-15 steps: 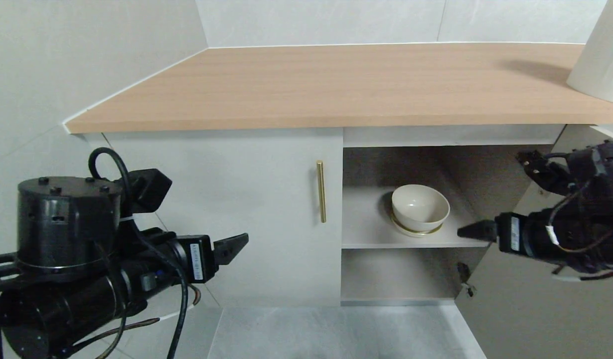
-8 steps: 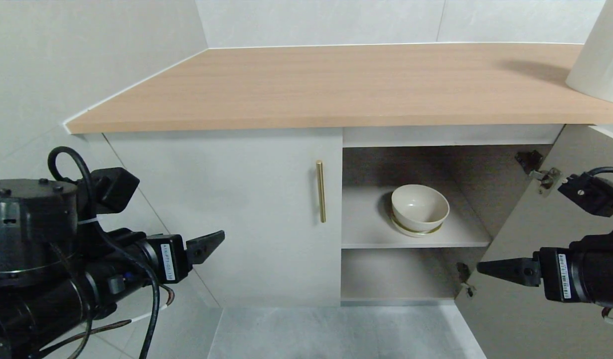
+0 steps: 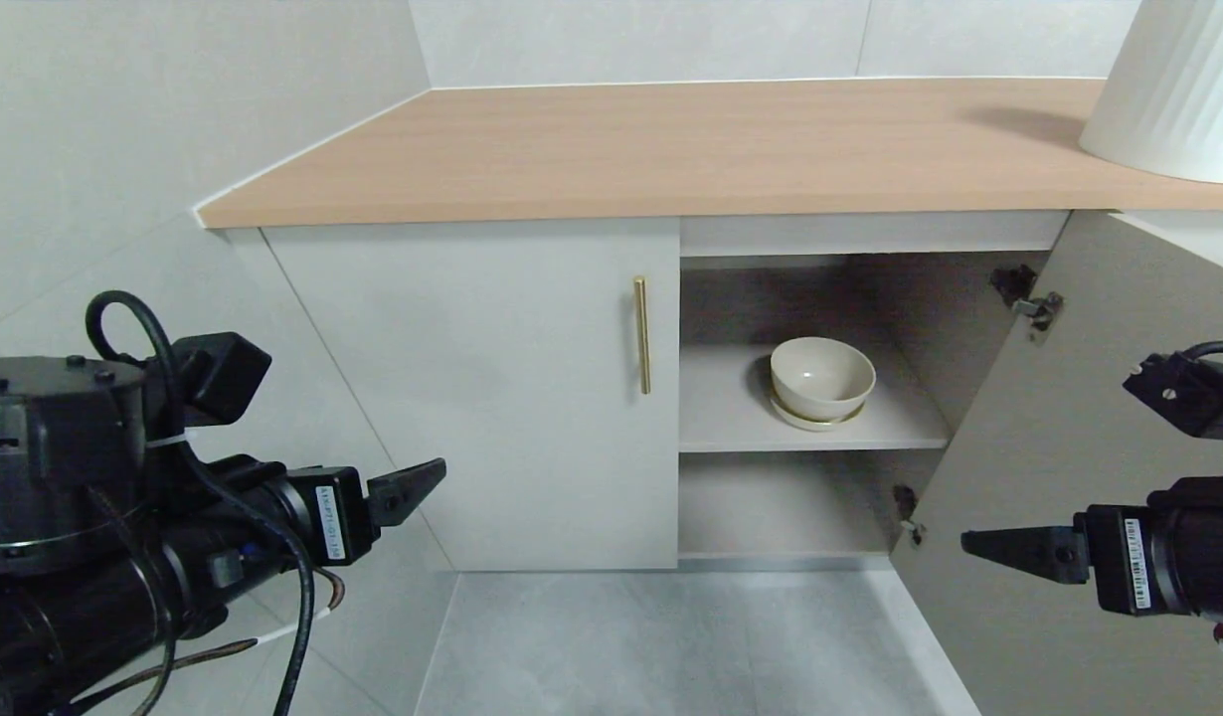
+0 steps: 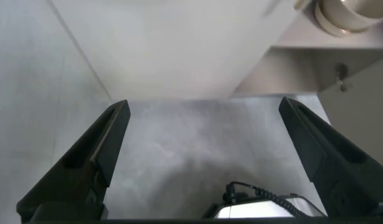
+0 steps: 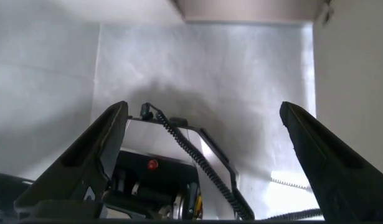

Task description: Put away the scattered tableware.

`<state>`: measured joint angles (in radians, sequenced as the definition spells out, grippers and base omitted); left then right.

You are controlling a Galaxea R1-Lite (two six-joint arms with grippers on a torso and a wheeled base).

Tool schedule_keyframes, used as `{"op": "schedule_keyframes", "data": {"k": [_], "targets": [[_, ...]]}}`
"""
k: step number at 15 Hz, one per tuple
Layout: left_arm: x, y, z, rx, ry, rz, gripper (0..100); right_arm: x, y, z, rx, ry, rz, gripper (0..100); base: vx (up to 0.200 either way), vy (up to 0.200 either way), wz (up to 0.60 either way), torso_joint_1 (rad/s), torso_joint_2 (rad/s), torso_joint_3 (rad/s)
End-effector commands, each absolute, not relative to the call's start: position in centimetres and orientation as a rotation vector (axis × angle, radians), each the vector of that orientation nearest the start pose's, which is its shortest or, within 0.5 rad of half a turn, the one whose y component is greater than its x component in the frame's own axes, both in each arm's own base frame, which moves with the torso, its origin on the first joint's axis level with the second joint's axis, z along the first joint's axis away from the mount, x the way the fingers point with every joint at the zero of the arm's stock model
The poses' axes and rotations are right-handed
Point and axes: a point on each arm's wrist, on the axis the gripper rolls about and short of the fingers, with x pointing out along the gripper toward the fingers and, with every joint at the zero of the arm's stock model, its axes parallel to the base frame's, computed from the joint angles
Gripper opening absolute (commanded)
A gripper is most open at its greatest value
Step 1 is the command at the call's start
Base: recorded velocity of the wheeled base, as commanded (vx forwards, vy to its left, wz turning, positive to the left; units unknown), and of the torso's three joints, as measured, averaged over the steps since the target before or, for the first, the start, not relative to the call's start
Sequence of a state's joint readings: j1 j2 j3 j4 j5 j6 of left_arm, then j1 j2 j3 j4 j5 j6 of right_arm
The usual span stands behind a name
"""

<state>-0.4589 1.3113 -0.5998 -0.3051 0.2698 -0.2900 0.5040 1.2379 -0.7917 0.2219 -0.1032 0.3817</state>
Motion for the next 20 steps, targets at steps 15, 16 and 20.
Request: {"op": "schedule_keyframes", "data": {"k": [15,16,20], "targets": [[17.9,-8.3,19.1,-0.136,0.409,-0.135,100,14.9,8.0,21.1,0.137,0.702,0.263,100,-0.093,0.000,0.00,0.000,0.00,0.000],[17.9,-8.3,19.1,-0.136,0.409,-0.135,100,14.8,7.9,21.1,0.132,0.697,0.268,100,0.000,0.000,0.00,0.000,0.00,0.000],[17.9,-8.3,19.1,-0.134,0.410,-0.133,100,13.3,7.1,21.9,0.118,0.666,0.289,100,0.000,0.000,0.00,0.000,0.00,0.000]]}}
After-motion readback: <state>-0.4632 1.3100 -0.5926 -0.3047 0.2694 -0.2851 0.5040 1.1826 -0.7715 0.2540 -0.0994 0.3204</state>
